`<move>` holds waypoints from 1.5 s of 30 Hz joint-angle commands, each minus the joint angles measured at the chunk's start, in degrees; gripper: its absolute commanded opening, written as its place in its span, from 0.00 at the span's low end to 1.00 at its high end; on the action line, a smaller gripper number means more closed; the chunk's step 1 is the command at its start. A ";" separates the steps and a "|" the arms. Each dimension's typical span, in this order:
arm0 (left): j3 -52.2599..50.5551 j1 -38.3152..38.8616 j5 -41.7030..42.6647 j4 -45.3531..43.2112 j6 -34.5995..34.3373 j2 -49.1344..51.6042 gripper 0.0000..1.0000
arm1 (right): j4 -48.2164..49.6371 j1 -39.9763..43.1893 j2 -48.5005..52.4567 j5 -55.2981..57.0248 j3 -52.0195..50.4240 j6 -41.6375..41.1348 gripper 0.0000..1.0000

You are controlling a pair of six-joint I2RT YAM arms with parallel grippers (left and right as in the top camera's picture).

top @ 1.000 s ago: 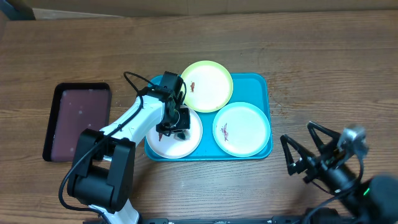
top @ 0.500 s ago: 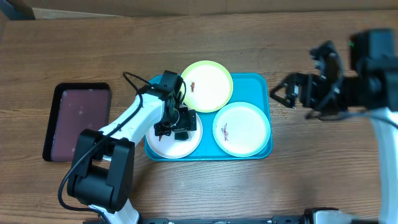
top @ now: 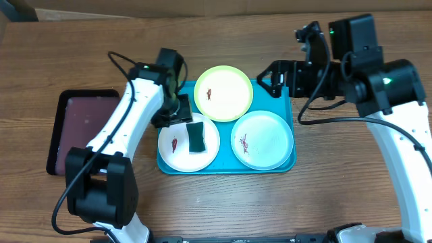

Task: Clean dirty plates on tray and stack at the side
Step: 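Reach the right gripper to the white plate rim and grasp it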

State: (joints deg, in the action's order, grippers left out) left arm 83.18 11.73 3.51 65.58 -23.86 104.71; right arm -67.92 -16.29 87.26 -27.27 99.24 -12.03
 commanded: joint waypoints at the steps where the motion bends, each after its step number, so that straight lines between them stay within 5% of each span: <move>1: -0.74 -2.89 -0.92 0.20 0.33 -0.61 0.60 | 2.75 -1.75 2.97 -1.88 -0.72 -2.19 1.00; 2: -1.14 -3.52 -0.04 0.17 1.14 -0.61 0.59 | 3.85 -1.75 3.30 -1.95 -0.72 -3.37 0.98; 5: -1.86 -4.76 2.23 0.20 4.07 -0.61 0.59 | 4.44 -1.97 4.39 -1.07 -0.72 -4.57 0.65; 7: -2.08 -5.01 2.49 0.26 4.81 -0.61 0.59 | 2.91 -2.91 6.01 2.54 -0.76 -4.55 0.65; 9: -2.08 -5.01 2.51 0.28 4.81 -0.61 0.59 | 1.57 -4.66 8.22 7.54 -1.64 -4.57 0.54; 18: -2.08 -4.94 3.61 0.13 5.70 -0.57 0.59 | 7.82 -13.92 20.87 9.27 -6.71 -2.78 0.59; 23: -2.08 -4.94 3.61 0.20 5.68 -0.57 0.60 | 9.27 -17.57 26.62 12.57 -6.73 -2.82 0.42; 27: -2.08 -4.94 3.61 0.15 5.68 -0.57 0.60 | 10.71 -19.08 29.94 14.43 -6.73 -2.82 0.41; 45: -2.08 -4.94 3.61 -0.26 5.66 -0.57 0.61 | 20.35 -20.39 32.57 12.57 -13.05 -3.26 0.38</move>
State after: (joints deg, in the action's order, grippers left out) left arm 81.34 6.66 6.66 65.34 -19.27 104.71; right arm -48.60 -36.14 119.61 -13.98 88.18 -15.14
